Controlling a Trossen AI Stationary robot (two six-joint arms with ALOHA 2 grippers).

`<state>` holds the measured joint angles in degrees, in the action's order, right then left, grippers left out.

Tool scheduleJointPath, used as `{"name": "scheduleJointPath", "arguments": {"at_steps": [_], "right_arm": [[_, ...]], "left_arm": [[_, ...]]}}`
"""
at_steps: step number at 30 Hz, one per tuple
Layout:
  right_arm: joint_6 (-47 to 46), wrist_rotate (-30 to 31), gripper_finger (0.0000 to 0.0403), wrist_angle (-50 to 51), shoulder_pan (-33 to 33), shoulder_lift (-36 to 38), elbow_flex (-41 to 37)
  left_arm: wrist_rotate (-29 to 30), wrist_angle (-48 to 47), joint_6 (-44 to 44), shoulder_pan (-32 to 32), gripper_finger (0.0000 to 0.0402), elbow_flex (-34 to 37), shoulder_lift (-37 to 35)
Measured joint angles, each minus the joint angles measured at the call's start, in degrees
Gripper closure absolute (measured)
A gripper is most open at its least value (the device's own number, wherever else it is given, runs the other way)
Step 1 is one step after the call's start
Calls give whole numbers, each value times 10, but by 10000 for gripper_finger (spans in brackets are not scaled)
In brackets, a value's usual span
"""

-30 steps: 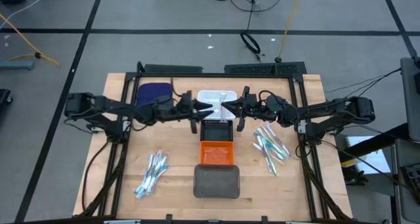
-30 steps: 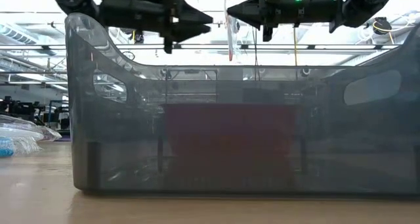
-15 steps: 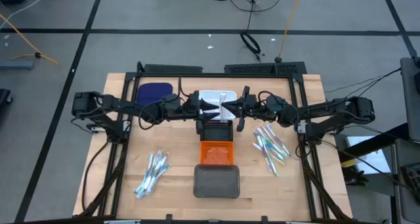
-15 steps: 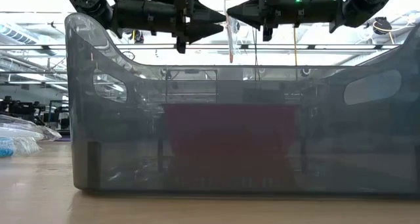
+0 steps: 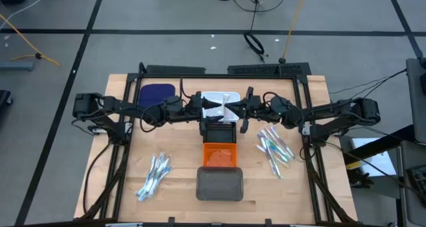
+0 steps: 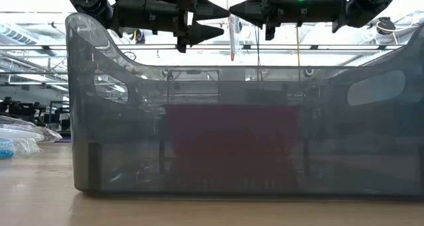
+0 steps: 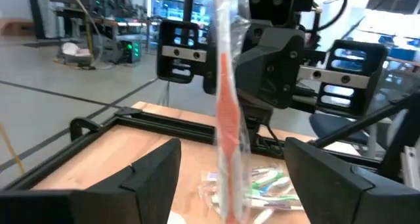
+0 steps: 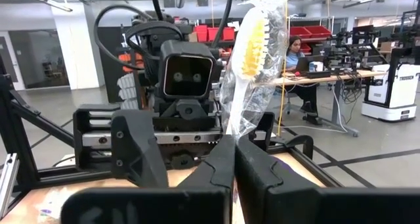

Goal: Pick & Place Toothbrushes
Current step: Put the orange toothbrush into the white basket

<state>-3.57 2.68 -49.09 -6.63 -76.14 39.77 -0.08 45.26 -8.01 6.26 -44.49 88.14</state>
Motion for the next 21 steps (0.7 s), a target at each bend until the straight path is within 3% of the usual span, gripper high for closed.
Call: {"name": "scheduleJointPath", "arguments": {"at_steps": [10,21], "right_arm": [[0,0,403,0,0,0,0],[0,0,403,-4,0,0,0]], "left_arm": [[2,29,-8,-3,161,0,1],[3,94,-16,0,169,-2,58]]}}
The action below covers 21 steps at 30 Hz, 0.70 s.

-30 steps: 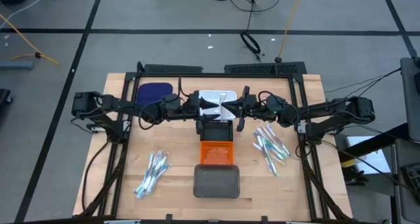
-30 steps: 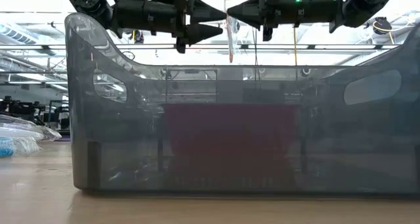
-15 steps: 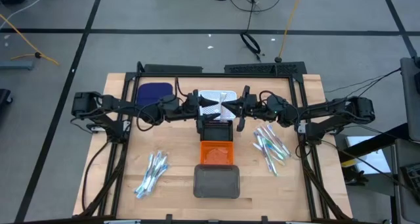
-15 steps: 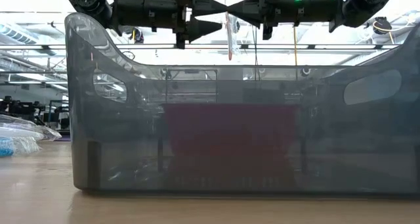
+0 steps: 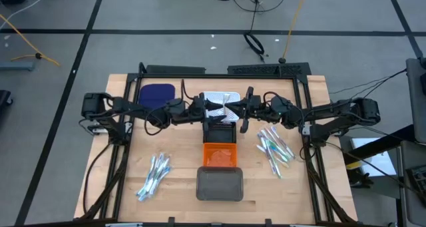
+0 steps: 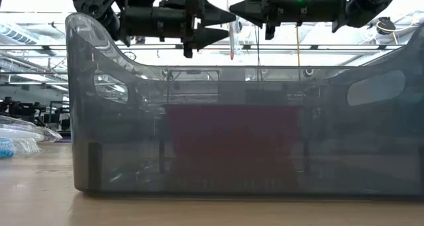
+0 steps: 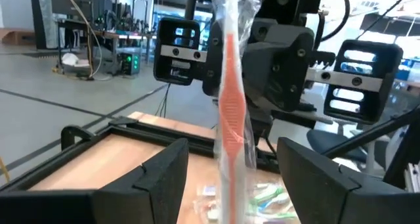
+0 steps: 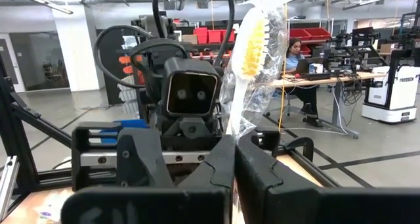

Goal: Pick & Place Toothbrushes
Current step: Put the orange toothbrush into the white basket

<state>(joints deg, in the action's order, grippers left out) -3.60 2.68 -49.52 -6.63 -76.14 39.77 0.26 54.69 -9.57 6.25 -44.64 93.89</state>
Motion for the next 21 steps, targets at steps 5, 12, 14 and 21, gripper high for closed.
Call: {"name": "scheduleJointPath", "arguments": {"at_steps": [5,12,14,21], "right_arm": [[0,0,403,0,0,0,0],[0,0,403,0,0,0,0],[0,0,403,0,0,0,0],[0,0,403,0,0,0,0]], "left_arm": [[12,10,-13,5,170,0,-1],[13,9,-15,4,170,0,-1],[13,9,-14,5,170,0,-1],[13,18,-28,2,170,0,7]]}}
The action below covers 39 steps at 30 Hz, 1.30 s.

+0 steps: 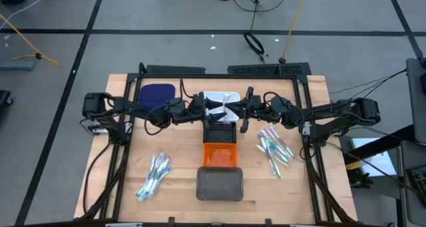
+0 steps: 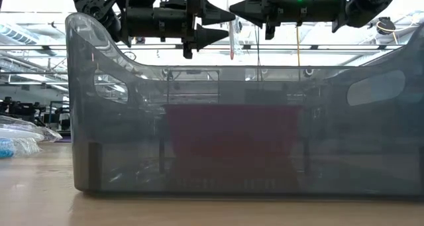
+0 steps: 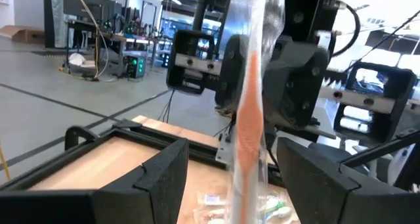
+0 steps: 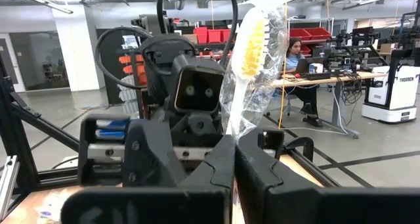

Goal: Pick & Place Toothbrushes
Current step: Put the orange toothbrush into the white basket

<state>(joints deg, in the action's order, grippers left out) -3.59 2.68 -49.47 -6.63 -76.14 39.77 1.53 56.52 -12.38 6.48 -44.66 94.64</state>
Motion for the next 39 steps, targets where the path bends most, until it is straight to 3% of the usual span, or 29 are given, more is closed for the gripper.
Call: {"name": "scheduleJointPath", "arguments": {"at_steps": [7,11,26,39], "right_arm": [[0,0,403,3,0,0,0],[0,0,403,4,0,0,0],[0,0,403,5,0,0,0],[0,0,386,13,0,0,0]], "left_arm": [[0,11,5,-1,170,0,11],[0,18,5,-1,191,0,10],[-12,10,18,-3,388,0,10],[-15,6,18,-3,399,0,10]]}}
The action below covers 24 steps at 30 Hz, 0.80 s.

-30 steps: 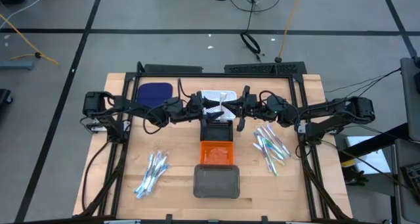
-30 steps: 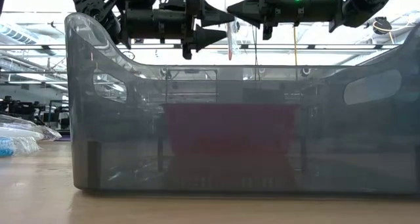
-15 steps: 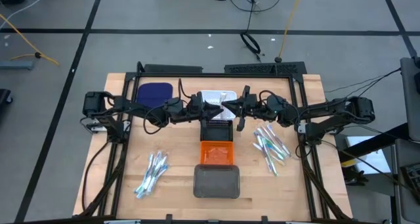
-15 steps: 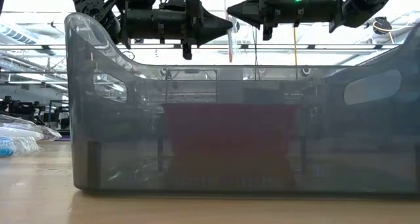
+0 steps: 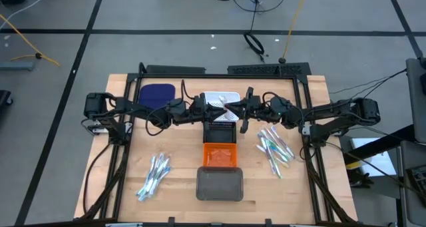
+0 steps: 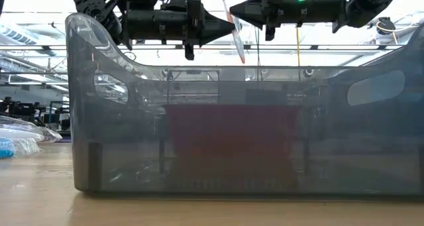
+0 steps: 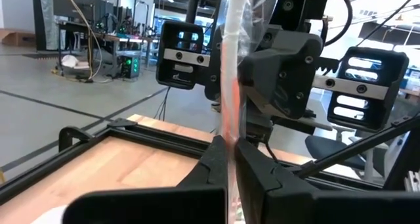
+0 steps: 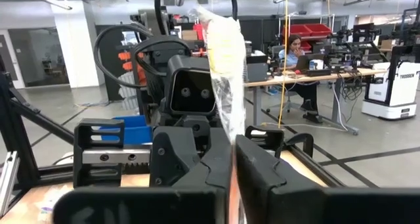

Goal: Pick & Place Toothbrushes
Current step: Put the orange toothbrush into the white basket

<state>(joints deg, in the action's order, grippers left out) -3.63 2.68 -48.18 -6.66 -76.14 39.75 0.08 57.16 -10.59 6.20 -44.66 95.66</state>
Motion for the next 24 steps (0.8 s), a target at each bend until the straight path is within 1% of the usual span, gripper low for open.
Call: {"name": "scheduleJointPath", "arguments": {"at_steps": [3,8,11,13,15,17,20,24], "right_arm": [[0,0,358,25,-4,8,0],[0,1,296,61,-8,30,0],[4,2,263,101,-8,54,0],[13,2,247,139,-8,70,0],[14,2,237,173,-8,87,0],[9,2,231,208,-8,101,0],[-9,2,230,250,-8,115,0],[-18,2,235,272,-7,118,0]], "left_arm": [[0,-3,0,0,400,0,0],[0,-4,1,0,400,0,0],[0,-6,1,2,401,0,-3],[0,-26,3,5,401,0,-12],[2,-55,4,11,401,0,-24],[15,-92,5,19,401,0,-38],[39,-139,12,34,401,0,-55],[56,-175,-2,59,401,0,-58]]}}
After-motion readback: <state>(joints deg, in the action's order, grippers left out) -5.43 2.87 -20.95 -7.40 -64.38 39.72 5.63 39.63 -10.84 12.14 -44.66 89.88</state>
